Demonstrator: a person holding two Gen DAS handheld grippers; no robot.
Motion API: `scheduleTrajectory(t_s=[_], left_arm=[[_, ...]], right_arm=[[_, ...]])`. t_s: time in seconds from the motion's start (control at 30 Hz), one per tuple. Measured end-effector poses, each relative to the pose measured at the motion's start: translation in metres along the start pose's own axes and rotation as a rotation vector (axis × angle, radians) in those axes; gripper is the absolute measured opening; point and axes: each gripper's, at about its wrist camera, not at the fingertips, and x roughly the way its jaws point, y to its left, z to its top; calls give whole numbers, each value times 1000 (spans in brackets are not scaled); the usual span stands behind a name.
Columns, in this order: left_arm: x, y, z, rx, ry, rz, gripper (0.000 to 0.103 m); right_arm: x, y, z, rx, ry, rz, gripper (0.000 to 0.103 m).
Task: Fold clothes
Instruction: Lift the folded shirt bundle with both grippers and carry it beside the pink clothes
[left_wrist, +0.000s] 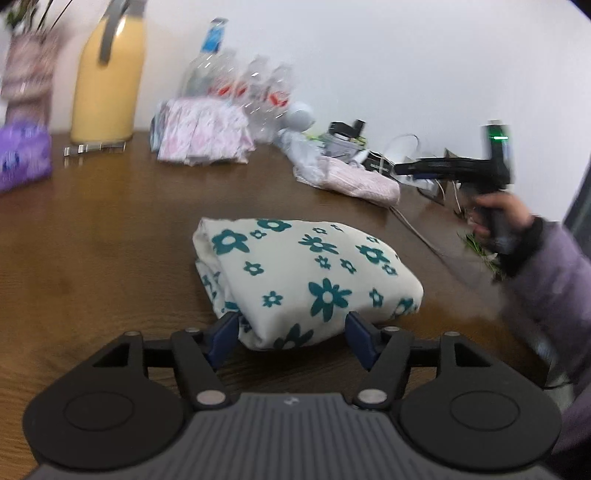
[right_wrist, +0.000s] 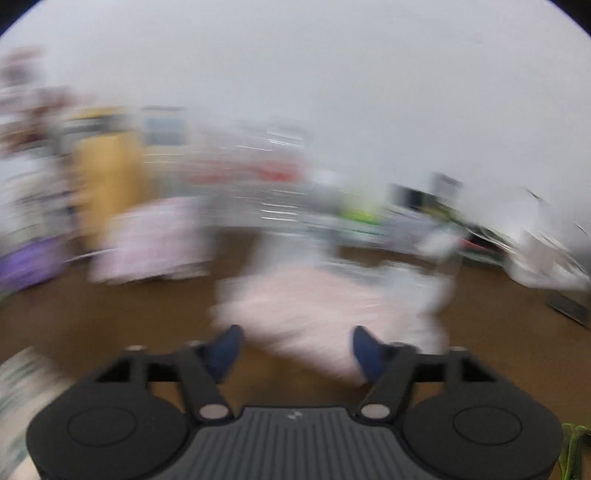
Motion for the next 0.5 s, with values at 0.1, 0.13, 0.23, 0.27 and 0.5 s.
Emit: scheduleTrajectory(t_s=[0.1,0.13,0.23,0.27,0.5], left_arm=[[-3,-5,-2,100,16,15,66],[-2,-6,-3,117,21,22,63],[7,-8,-3,149,64,27,30],[12,-6,-3,154,84,28,23],[55,12,30,156,94,92,16]], right_arm=[[-32,39,-29,-83,4,131,72],[-43,53,-38,-110,5,174,70],[-60,84,-61,-158,18,262,44],[-54,86,-63,-143,31,253,21],[2,60,-22,-33,36,141,13]])
